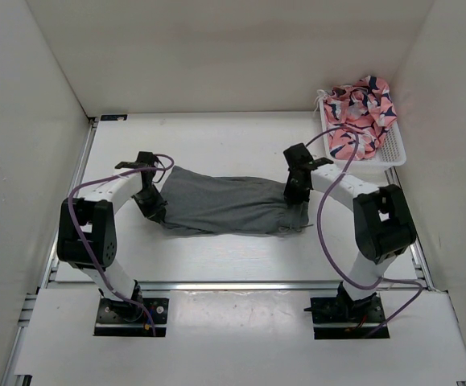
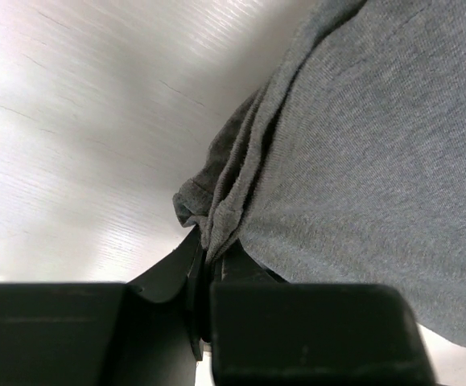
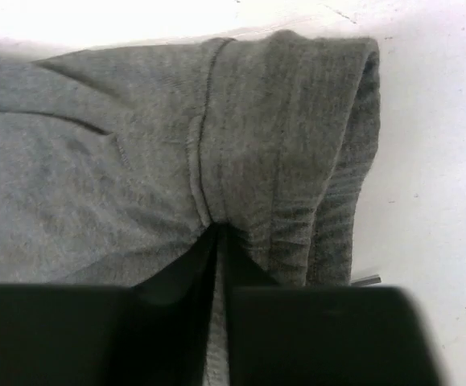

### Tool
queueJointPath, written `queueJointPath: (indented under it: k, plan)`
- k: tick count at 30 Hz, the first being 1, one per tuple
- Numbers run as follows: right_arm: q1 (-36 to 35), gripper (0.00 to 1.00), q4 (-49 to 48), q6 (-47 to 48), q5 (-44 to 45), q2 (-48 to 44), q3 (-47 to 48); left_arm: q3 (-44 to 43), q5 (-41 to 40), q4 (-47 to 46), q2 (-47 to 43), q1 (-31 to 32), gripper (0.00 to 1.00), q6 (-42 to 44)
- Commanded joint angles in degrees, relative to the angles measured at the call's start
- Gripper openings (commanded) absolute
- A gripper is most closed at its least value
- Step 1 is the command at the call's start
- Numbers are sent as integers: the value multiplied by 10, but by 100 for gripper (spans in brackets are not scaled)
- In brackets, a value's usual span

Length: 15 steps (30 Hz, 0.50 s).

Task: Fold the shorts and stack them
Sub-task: Fold the shorts

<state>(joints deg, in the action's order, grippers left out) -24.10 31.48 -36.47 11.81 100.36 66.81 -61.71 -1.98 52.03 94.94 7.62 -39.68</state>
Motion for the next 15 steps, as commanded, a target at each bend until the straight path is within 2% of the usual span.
queueJointPath:
  k: [1,2,3,4,6,7,9,10,13,15]
  plan:
    - [0,20,-13,-2,-8,-51,10,0,-32,-3,-39,0,10,2]
    - [0,29,-6,-2,-8,-66,21,0,-32,-3,-39,0,10,2]
    - [0,50,5,5,-8,-83,21,0,-32,3,-39,0,10,2]
    - [0,63,5,5,-8,-121,29,0,-32,3,-39,0,17,2]
    - [0,81,23,16,19,-160,29,-5,-32,3,-56,0,36,2]
    - [0,89,29,16,28,-194,29,-5,-32,3,-62,0,54,7]
    - [13,91,41,16,28,-221,6,-19,-32,3,-80,0,73,14]
    - [36,92,41,16,-8,-244,-9,-25,-32,3,-80,0,82,14]
    - [108,96,7,8,-108,-290,-104,-52,-37,16,-87,0,83,20]
    - [165,98,-30,-9,-225,-324,-196,-64,-37,23,-87,0,83,25]
